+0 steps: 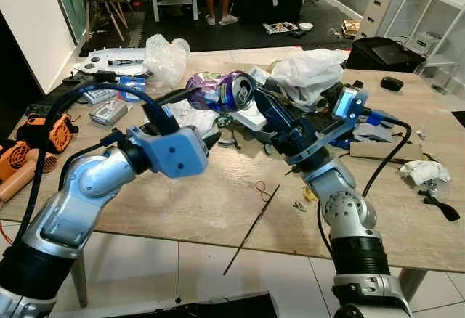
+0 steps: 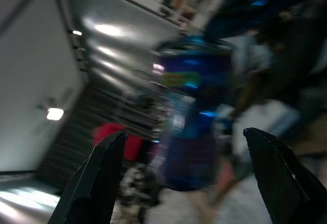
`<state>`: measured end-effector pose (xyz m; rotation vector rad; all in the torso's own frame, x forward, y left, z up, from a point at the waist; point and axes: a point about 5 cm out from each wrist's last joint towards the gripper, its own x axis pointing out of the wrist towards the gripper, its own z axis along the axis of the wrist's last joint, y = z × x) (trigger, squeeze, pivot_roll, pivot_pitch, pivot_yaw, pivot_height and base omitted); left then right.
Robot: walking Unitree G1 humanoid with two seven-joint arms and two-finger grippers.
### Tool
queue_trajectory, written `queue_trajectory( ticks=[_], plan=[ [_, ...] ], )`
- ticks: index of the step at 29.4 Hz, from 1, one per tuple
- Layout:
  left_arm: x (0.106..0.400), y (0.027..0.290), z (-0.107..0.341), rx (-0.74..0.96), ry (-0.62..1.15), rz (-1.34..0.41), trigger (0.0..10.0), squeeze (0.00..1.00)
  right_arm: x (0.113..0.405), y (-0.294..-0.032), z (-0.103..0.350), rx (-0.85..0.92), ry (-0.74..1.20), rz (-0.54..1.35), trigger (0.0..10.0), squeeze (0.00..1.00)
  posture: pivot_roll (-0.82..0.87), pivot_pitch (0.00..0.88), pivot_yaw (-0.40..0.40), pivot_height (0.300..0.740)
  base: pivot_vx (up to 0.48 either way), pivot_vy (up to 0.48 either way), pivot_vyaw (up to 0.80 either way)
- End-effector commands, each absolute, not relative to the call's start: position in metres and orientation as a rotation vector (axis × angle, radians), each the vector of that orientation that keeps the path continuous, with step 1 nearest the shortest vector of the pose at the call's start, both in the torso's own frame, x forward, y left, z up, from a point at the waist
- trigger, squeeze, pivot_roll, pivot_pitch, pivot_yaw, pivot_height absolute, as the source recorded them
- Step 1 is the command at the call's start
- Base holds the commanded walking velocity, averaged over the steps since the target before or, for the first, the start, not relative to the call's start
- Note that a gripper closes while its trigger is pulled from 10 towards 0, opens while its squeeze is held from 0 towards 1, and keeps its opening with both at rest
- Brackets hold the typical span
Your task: Picking trash to rubbish bin
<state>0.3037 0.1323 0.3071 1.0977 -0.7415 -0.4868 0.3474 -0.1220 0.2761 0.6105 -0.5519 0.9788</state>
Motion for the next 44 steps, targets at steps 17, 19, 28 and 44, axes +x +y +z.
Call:
queue_trajectory(
  ticks=[17,19,28,44],
  plan=[
    [0.305,0.105,0.286,1.112,-0.816,-0.498,10.0,0.00,0.343,-0.112,0.278,0.627,-0.561,1.021,0.0,0.00,0.00,0.177,0.026,0.740,0.000,0.000,0.00],
    [0.306,0.105,0.285,1.120,-0.816,-0.490,10.0,0.00,0.341,-0.111,0.278,0.630,-0.560,1.036,0.0,0.00,0.00,0.177,0.026,0.740,0.000,0.000,0.00],
    [0.313,0.114,0.292,1.174,-0.824,-0.384,10.0,0.00,0.334,-0.105,0.277,0.615,-0.550,1.104,0.0,0.00,0.00,0.177,0.026,0.740,0.000,0.000,0.00],
    [0.317,0.115,0.294,1.167,-0.837,-0.335,0.0,0.00,0.326,-0.101,0.279,0.634,-0.549,1.158,0.0,0.00,-0.01,0.176,0.030,0.740,0.000,0.000,0.00]
  ],
)
